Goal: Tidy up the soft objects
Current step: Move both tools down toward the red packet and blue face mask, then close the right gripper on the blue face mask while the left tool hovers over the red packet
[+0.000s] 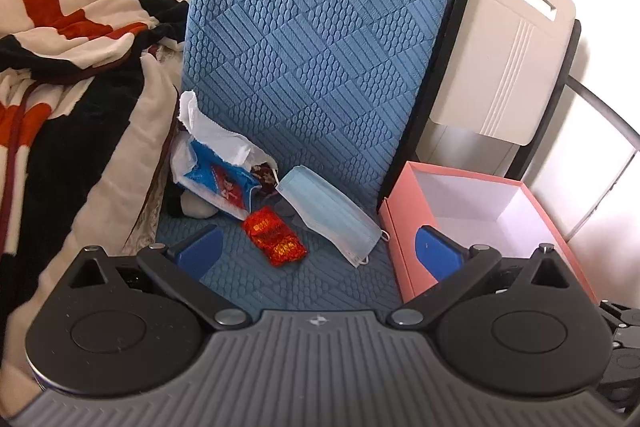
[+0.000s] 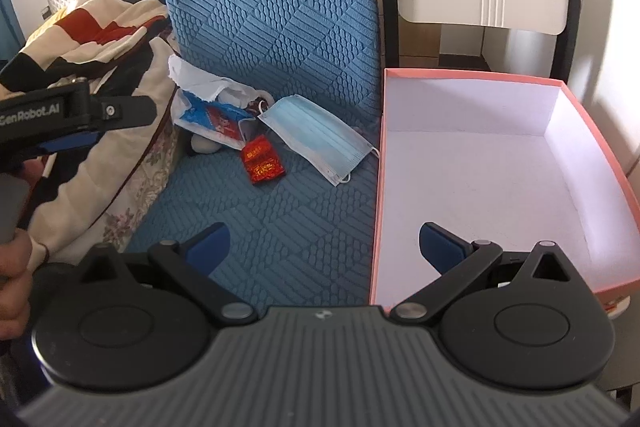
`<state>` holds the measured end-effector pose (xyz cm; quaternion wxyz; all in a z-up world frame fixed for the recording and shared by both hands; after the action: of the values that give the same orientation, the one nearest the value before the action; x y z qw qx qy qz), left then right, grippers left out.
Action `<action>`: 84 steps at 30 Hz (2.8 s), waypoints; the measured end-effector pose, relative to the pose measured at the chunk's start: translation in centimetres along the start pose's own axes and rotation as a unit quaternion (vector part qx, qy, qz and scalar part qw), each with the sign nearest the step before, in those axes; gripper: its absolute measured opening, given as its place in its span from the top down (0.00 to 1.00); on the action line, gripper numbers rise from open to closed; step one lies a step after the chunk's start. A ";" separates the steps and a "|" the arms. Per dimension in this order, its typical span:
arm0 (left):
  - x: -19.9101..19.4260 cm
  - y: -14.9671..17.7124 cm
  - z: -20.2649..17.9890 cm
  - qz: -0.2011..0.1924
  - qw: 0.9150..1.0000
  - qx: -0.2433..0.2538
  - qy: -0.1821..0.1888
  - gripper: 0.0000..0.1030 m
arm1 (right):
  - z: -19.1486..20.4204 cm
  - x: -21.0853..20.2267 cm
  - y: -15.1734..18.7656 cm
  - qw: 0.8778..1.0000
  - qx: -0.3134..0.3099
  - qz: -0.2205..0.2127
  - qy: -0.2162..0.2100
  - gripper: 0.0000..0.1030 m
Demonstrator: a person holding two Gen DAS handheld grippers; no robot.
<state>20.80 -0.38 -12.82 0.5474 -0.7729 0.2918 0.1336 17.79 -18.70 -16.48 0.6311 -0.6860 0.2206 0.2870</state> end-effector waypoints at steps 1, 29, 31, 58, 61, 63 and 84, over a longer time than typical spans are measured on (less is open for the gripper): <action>0.5 -0.1 0.3 0.000 1.000 -0.001 0.001 0.00 | 0.1 0.4 -0.1 1.000 -0.001 0.000 0.001 0.00; 11.9 2.4 11.4 0.033 0.997 -0.070 -0.004 0.00 | 6.4 10.0 -3.6 0.997 -0.064 -0.049 -0.010 0.29; 12.5 2.5 11.8 0.034 0.996 -0.083 0.001 0.01 | 6.9 10.1 -3.6 0.995 -0.077 -0.055 -0.020 0.29; 20.9 4.9 16.5 0.080 0.971 -0.219 0.047 0.11 | 7.0 19.3 -7.7 0.998 -0.010 -0.027 -0.050 0.29; 22.1 5.5 15.6 0.093 0.971 -0.211 0.056 0.11 | 7.2 21.0 -8.4 0.998 -0.013 -0.012 -0.053 0.29; 22.5 5.5 14.9 0.095 0.975 -0.192 0.055 0.13 | 7.1 22.1 -8.9 0.999 -0.018 -0.002 -0.048 0.29; 23.7 5.8 14.3 0.077 0.985 -0.148 0.038 0.28 | 7.5 29.5 -8.8 0.995 -0.037 0.087 -0.014 0.28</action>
<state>37.79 4.25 -34.98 0.4037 -0.8250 0.3479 0.1879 44.57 -8.60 -30.06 0.5812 -0.6828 0.2601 0.3582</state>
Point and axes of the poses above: each gripper's, at about its wrist camera, not at the fingertips, and x roughly the way its jaws point, z to its left, y to its underside, the point moved 8 cm from there along x, roughly the way its jaws point, and after that the axes turned 13 degrees about y, right-handed, at the moved point
